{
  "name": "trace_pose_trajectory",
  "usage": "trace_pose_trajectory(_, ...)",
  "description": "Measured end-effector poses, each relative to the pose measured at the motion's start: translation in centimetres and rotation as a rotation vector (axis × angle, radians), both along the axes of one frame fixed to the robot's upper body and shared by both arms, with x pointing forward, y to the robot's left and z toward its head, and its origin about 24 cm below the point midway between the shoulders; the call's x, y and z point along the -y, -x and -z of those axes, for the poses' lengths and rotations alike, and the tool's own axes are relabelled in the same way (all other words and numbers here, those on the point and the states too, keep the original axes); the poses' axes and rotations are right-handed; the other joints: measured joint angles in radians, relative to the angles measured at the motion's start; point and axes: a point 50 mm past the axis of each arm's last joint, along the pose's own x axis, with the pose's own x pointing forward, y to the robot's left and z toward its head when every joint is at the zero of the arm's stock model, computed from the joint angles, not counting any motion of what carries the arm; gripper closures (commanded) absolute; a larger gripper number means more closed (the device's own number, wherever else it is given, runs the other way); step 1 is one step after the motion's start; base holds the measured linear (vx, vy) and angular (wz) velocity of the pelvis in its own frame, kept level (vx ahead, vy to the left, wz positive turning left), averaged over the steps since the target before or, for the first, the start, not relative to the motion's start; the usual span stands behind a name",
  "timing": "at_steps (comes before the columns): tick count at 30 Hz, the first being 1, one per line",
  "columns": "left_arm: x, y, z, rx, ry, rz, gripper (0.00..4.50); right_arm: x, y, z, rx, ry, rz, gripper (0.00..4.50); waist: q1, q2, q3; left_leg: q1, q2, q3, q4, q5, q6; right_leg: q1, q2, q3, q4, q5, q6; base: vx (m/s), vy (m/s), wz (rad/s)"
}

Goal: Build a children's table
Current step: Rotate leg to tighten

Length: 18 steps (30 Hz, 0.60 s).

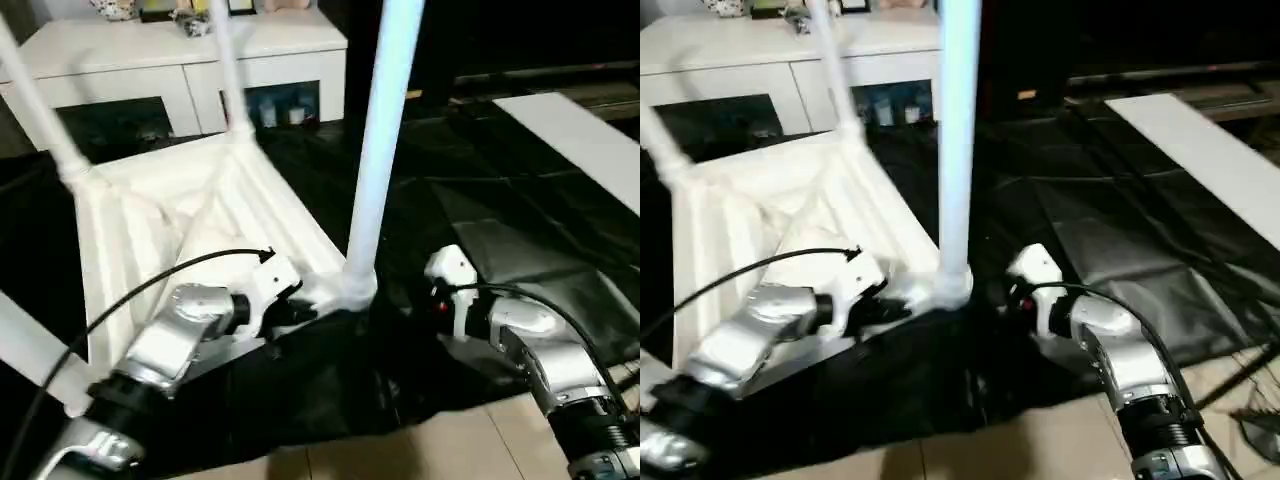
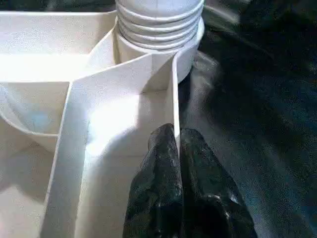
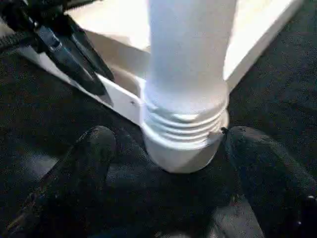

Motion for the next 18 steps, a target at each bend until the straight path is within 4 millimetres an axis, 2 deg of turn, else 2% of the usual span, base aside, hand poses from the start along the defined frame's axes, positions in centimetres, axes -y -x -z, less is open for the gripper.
trace_pose_trajectory(5,0.1,0.2,-0.2,-0.011,0.002,0.02,4.5,-0.2,-0.1,-0.3,-0.022,-0.001,-0.058,0.61,0.016,0.0,0.0,-0.003,0.0,0.003,0.002,-0.001,0.002,-0.002,-0.001,0.001,0.0,-0.002,-0.003,0.011,-0.002,0.01)
trace_pose_trajectory(15,0.3,0.5,-0.2,-0.024,0.002,0.031,4.5,-2.8,-1.8,0.1,-0.014,-0.051,-0.042,0.61,0.019,-0.002,0.0,-0.001,0.0,0.008,0.005,-0.003,-0.004,-0.001,-0.002,0.004,0.003,-0.001,-0.005,0.0,0.0,0.0)
trace_pose_trajectory(16,0.4,0.5,-0.2,-0.024,0.001,0.032,4.5,-2.9,-1.8,0.1,-0.008,-0.054,-0.044,0.88,0.02,-0.002,0.0,-0.001,0.0,0.008,0.005,-0.003,-0.004,-0.001,-0.003,0.004,0.003,-0.001,-0.005,0.0,0.0,0.0)
trace_pose_trajectory(18,0.4,0.5,-0.2,-0.024,0.001,0.032,4.5,-2.9,-1.8,0.1,-0.009,-0.056,-0.044,0.99,0.02,-0.003,0.0,-0.001,0.0,0.008,0.006,-0.003,-0.003,-0.001,-0.003,0.004,0.003,-0.001,-0.005,0.0,0.0,0.0)
